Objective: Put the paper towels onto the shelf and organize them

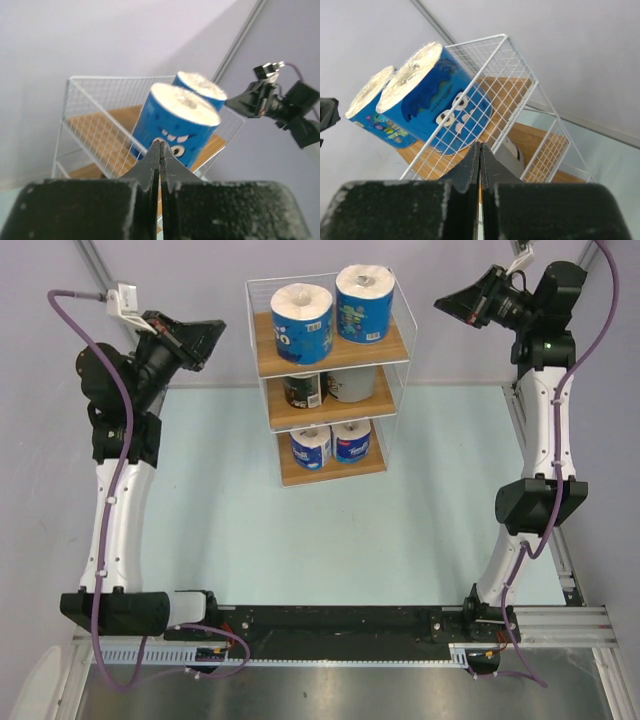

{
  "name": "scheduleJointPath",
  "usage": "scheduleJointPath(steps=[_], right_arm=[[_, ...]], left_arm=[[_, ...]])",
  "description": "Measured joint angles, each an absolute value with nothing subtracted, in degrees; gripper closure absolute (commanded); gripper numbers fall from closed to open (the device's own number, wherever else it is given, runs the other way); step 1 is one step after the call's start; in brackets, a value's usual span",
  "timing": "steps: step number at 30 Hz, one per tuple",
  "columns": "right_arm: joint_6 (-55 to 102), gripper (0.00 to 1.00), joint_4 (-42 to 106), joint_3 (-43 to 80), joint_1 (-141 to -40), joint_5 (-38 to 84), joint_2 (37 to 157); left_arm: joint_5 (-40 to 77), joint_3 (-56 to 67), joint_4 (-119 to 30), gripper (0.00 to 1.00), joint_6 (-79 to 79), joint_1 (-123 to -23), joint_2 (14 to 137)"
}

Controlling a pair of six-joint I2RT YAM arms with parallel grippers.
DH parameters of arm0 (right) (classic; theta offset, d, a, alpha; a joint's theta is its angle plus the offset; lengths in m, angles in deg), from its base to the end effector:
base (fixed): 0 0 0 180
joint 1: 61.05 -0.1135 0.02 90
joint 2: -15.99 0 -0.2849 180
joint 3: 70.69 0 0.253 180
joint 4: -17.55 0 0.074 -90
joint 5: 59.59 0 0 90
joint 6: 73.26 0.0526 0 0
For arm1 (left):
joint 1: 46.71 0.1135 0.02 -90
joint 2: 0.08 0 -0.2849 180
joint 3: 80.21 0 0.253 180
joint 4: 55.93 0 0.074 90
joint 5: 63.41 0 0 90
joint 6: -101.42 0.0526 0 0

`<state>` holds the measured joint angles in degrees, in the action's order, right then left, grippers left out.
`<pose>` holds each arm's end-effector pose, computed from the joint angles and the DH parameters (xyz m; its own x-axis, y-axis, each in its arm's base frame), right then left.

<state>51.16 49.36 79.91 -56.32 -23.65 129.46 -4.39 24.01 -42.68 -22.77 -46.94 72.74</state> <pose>0.4416 0.0062 0.5373 -0.3505 0.3619 -0.8638 -0.6750 0.5417 0.5009 0.2649 -0.0281 0.5546 -0.0191 -0.4817 -0.8761 0.5825 0.7068 -0.4013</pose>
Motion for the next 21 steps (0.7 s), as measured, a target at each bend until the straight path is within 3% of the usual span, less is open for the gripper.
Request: scheduleJointPath(steps=[21], right_arm=[[50.33,1.00,43.79,84.67,-61.78,-15.94,129.55]], left_arm=[[-16.24,30.48,-47.68,1.00,-24.58,-54.57,77.94]])
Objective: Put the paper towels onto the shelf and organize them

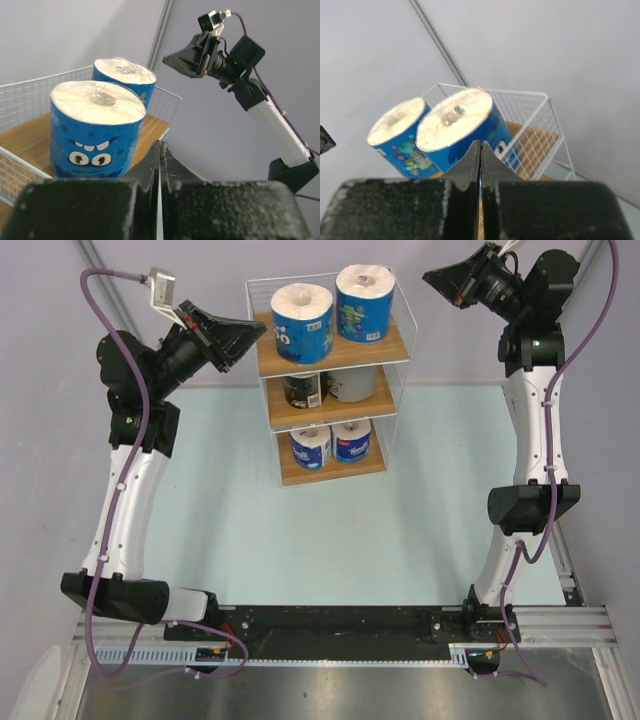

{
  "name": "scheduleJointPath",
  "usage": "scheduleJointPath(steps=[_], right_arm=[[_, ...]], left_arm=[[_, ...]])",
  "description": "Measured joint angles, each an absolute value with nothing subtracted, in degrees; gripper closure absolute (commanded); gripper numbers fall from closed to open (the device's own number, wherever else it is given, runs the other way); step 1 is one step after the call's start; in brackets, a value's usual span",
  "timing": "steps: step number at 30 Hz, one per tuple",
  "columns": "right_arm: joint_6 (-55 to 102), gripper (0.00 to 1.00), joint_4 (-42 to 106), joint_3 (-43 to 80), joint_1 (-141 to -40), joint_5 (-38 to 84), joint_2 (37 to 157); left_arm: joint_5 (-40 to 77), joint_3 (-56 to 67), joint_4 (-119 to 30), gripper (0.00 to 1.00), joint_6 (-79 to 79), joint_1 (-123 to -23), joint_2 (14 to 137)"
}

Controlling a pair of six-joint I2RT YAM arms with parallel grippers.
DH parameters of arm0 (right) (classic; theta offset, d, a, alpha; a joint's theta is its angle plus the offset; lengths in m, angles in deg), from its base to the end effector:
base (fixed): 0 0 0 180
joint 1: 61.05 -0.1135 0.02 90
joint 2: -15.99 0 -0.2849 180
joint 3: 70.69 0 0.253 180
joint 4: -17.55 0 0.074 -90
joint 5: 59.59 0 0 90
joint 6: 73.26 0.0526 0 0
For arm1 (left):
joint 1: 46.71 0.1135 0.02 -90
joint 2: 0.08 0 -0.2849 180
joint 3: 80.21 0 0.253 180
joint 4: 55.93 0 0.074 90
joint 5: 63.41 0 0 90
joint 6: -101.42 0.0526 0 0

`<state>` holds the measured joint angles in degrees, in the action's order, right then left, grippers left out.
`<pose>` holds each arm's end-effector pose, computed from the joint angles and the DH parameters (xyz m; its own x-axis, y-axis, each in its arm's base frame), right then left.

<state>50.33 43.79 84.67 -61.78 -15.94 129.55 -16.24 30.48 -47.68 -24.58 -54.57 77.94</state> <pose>0.4282 0.0435 0.5729 -0.1670 0.3798 -0.9099 -0.7363 0.5657 0.3713 0.2689 -0.0732 0.5753 -0.0881 -0.4230 -0.9018 0.8179 0.4860 -0.3078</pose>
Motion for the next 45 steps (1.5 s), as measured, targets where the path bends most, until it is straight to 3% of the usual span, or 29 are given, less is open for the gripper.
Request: scheduleJointPath(steps=[15,45], right_arm=[[51.88,1.00,40.42,88.67,-67.38,-12.63,133.46],[50.59,1.00,40.71,88.67,-68.06,-13.57,134.27]], left_arm=[[-17.59,30.79,-45.28,0.99,-21.94,-59.16,79.62],[-15.65,33.47,-39.55,1.00,-16.96,-64.71,88.58]])
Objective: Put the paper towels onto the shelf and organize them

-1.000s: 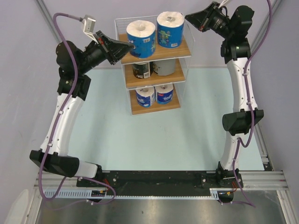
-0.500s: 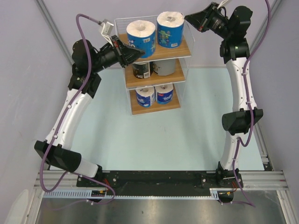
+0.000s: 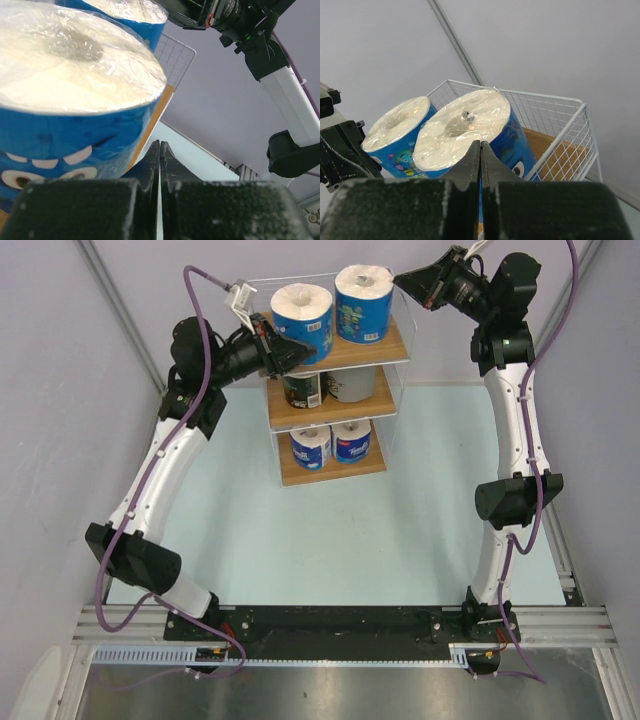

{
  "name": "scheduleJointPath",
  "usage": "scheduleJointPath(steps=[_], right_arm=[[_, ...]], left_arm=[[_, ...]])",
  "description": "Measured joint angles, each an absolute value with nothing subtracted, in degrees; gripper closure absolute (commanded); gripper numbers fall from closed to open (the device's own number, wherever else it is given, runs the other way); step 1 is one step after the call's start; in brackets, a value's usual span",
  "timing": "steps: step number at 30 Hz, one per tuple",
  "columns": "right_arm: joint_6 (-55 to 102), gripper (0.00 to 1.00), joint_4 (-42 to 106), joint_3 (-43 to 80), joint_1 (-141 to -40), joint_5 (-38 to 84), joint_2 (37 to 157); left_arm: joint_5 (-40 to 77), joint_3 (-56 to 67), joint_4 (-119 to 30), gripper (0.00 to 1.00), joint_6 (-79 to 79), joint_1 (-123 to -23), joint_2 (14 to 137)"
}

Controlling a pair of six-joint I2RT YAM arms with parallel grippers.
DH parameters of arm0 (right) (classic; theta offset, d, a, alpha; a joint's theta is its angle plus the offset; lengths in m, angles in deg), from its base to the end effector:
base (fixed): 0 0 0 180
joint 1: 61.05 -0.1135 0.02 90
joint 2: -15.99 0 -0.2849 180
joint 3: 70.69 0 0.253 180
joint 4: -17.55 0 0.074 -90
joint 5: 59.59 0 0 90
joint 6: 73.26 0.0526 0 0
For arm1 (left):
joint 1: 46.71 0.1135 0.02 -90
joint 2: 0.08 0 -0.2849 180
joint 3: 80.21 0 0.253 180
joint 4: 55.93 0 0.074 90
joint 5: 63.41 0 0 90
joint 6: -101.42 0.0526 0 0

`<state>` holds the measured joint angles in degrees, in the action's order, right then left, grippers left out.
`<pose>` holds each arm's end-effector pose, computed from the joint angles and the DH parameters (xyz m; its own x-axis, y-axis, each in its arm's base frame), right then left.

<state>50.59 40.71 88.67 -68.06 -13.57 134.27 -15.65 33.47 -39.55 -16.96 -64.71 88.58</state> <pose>0.4443 0.0914 0.5651 -0.1606 0.3841 -0.9092 -0.7877 0.5053 0.3526 0.3260 -0.1431 0.5223 -0.2835 -0.2779 -0.9178 0.8253 0.4167 -0.3811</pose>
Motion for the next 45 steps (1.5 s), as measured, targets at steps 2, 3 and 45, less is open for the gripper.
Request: scheduleJointPath(steps=[2,3,45], right_arm=[[50.59,1.00,40.62,88.67,-68.06,-14.03,134.27],[50.57,1.00,40.57,88.67,-68.06,-14.27,134.27],[50.26,1.00,34.89,76.43,-63.09,-19.41,124.65]], left_arm=[[-15.54,34.98,-39.07,1.00,-16.85,-64.71,89.68],[-15.54,35.81,-38.87,1.00,-16.74,-64.73,90.24],[-13.66,49.28,-36.01,0.95,-16.69,-65.45,98.92]])
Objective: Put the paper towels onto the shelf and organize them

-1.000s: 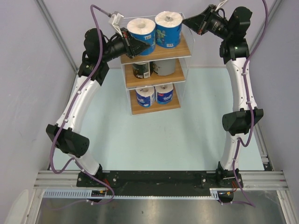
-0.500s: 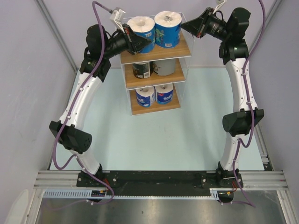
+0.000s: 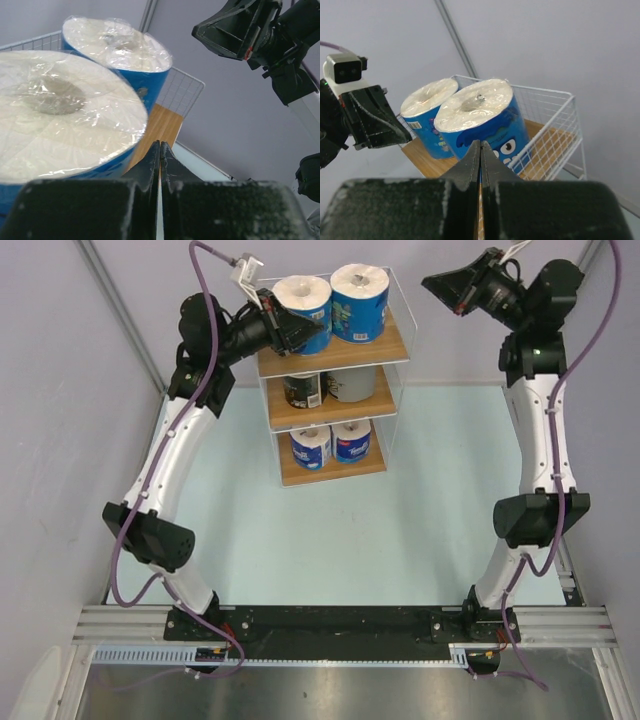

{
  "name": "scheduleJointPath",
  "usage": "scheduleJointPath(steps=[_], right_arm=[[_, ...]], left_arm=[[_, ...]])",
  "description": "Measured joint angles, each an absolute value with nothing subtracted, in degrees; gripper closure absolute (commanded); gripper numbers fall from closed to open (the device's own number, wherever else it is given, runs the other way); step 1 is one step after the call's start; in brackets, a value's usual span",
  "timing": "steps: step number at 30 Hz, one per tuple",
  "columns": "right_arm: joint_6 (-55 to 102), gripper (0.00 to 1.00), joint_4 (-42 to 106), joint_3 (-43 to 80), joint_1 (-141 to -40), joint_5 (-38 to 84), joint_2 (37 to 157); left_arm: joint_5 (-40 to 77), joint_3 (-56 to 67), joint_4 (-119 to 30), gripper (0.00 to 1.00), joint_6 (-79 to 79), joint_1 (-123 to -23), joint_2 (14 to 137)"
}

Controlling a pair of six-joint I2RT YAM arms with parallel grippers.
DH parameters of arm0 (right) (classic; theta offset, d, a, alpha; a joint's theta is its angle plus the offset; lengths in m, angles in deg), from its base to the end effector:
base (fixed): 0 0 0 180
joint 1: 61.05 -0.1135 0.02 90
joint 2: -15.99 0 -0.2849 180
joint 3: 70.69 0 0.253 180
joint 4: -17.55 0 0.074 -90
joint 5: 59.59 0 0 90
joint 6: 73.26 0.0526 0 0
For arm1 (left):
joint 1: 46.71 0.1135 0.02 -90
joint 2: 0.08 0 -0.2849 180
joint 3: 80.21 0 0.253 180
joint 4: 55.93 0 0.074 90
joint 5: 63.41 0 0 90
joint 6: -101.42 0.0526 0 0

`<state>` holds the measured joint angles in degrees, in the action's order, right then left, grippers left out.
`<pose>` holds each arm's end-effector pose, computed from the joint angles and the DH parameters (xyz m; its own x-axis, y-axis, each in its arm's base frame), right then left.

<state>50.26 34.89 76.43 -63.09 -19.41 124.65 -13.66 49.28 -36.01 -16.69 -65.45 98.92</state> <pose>0.4083 0.0548 0.5797 -0.1058 0.3528 -0.9297 -0.8118 0.5093 0.2856 0.3629 -0.1590 0.5442 -0.2457 -0.2964 -0.9229 0.8287 0.4298 -0.3586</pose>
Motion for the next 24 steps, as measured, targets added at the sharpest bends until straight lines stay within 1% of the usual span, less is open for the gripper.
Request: scheduleJointPath(steps=[1,2,3,4,5,6,7,9,10,11,12,13,16,19,24], right_arm=[[50.79,1.00,33.91,74.95,-62.11,-18.86,123.47],[51.24,0.98,33.10,73.40,-61.17,-18.41,122.25],[51.64,0.96,32.09,71.93,-60.25,-17.88,121.09],[51.94,0.91,31.29,70.51,-59.42,-17.47,120.06],[52.29,0.86,30.06,68.00,-58.35,-16.90,118.25],[52.75,0.77,29.41,65.16,-57.26,-16.37,116.28],[53.08,0.53,28.23,61.79,-56.08,-15.78,114.12],[53.47,0.24,27.31,54.05,-53.87,-14.56,108.81],[53.58,0.07,27.00,51.26,-52.93,-14.01,106.88],[52.73,0.01,26.15,46.58,-51.82,-12.85,103.80],[52.75,0.00,26.52,43.47,-51.25,-12.11,101.46],[51.72,0.00,26.61,39.32,-50.61,-10.73,98.58],[48.80,0.00,28.90,28.94,-49.89,-7.35,90.88],[46.06,0.00,33.27,22.84,-49.61,-3.61,85.64],[43.14,0.00,37.86,10.23,-50.42,3.23,77.07]], left_arm=[[-14.14,48.77,-36.60,0.92,-17.11,-65.45,98.42],[-14.53,48.16,-37.21,0.83,-17.59,-65.45,97.65],[-14.82,47.13,-38.00,0.80,-18.14,-65.45,96.60],[-15.38,45.74,-38.79,0.77,-18.55,-65.43,95.21],[-15.97,44.07,-39.64,0.67,-19.03,-65.43,93.52],[-16.43,42.39,-40.82,0.61,-19.58,-65.43,91.93],[-16.94,39.46,-42.59,0.51,-19.97,-65.43,89.44],[-17.26,32.23,-44.80,0.39,-20.37,-65.43,82.73],[-17.20,29.08,-44.99,0.25,-20.15,-65.43,79.32],[-16.65,25.67,-44.93,0.18,-19.97,-65.30,75.60],[-16.24,23.22,-44.80,0.12,-19.25,-65.28,72.69],[-15.23,20.05,-45.04,0.00,-18.53,-65.24,68.78],[-12.24,11.49,-43.25,0.00,-16.30,-64.38,58.44],[-8.26,4.14,-40.19,0.00,-14.29,-63.31,50.81],[2.25,-6.04,-32.51,0.00,-12.48,-63.01,45.11]])
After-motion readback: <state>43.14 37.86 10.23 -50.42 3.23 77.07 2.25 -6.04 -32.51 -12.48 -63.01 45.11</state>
